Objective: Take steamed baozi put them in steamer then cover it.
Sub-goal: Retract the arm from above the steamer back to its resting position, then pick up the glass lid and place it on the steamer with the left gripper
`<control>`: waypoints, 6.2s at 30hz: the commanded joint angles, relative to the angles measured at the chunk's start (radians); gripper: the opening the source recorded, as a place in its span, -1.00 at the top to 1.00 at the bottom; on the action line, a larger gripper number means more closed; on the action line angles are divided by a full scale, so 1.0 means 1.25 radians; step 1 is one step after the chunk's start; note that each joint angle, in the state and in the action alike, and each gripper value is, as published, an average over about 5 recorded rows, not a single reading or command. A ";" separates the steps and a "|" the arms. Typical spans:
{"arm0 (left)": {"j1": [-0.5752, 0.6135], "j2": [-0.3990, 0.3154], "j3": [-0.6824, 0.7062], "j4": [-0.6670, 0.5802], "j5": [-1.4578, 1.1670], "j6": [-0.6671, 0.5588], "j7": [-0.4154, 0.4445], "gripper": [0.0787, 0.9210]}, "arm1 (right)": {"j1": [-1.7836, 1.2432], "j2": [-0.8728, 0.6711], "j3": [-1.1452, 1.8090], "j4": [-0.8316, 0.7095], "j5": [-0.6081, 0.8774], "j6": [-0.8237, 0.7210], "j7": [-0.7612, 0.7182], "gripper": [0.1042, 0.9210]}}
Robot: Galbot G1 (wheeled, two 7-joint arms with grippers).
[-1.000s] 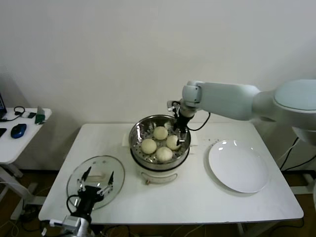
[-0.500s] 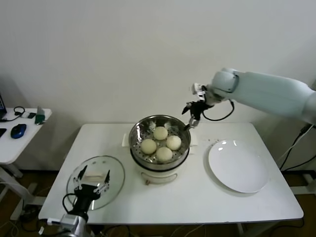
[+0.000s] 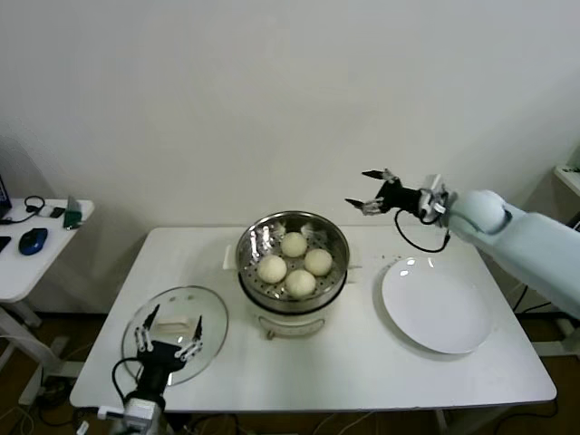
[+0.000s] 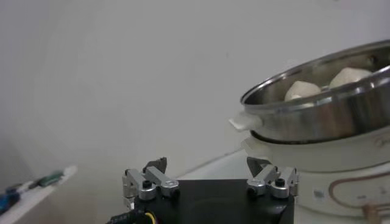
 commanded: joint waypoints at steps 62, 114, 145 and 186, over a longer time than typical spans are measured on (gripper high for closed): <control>-0.322 0.040 0.042 0.475 0.907 0.114 -0.101 -0.77 | -1.194 0.324 1.220 0.245 -0.312 -0.023 0.069 -0.76; -0.254 0.355 0.122 -0.073 0.784 0.528 0.077 0.83 | -1.031 0.315 1.131 0.141 -0.372 -0.022 0.080 -0.76; -0.760 0.000 0.622 0.257 1.043 0.595 0.361 0.82 | -1.037 0.332 1.175 0.096 -0.407 -0.003 0.076 -0.76; -0.757 -0.066 0.632 0.386 0.985 0.595 0.308 0.82 | -1.052 0.343 1.201 0.084 -0.419 0.011 0.065 -0.76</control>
